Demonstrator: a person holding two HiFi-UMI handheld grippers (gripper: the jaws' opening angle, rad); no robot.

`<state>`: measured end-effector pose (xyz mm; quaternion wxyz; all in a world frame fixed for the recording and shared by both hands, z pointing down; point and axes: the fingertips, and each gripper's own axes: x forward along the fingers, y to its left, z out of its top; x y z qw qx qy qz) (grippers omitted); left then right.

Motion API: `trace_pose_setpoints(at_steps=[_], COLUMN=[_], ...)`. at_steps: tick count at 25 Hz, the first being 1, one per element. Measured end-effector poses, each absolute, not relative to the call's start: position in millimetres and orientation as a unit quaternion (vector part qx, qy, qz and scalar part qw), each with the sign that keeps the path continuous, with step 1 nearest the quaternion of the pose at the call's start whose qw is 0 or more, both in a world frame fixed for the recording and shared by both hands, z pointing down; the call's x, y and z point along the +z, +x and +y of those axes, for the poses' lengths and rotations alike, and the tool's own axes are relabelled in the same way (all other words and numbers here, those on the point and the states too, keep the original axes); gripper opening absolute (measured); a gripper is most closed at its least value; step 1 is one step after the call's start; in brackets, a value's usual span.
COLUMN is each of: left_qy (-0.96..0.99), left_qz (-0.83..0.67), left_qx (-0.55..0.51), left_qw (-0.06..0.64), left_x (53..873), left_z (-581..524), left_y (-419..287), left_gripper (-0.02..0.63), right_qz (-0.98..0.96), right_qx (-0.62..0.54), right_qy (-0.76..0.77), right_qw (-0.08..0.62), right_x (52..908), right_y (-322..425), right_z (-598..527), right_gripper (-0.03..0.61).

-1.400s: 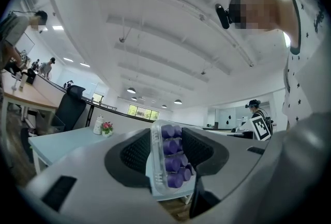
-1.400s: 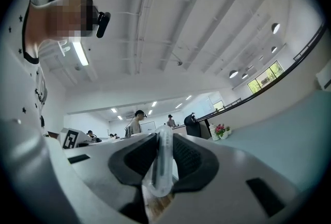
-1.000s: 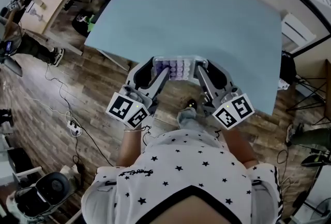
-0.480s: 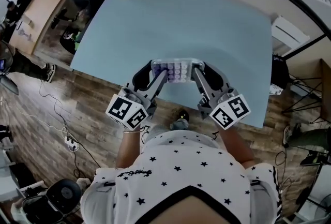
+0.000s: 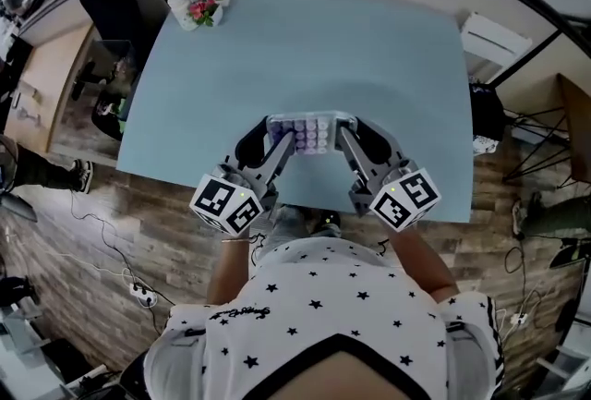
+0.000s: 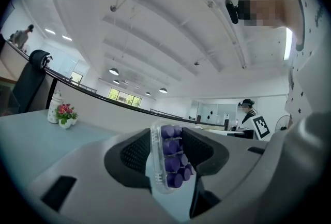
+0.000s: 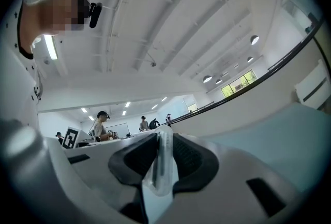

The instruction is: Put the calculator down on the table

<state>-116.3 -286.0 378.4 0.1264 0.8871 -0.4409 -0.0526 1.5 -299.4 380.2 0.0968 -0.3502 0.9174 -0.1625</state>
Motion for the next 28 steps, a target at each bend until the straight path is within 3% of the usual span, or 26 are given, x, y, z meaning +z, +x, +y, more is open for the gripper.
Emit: trace_pose_setpoints(at_steps=[14, 28], left_qy=[0.906, 0.900], left_qz=[-0.393, -0.367], left_qx=[-0.029, 0.011], left_qw=[0.158, 0.234], left_x=[415.4, 485.7], left_z=[-334.6, -357.5], left_y=[-117.4, -99.3], left_gripper=[0.199, 0.202], right_qz=[0.886, 0.853], right_qx=[-0.199, -0.260], right_qy=[-0.413, -0.453], right_qw=[0.071, 0.020], right_x=[418.9, 485.4], right_y=[1.3, 17.4], right_z=[-334.8, -350.6], right_gripper=[0.086, 0.087])
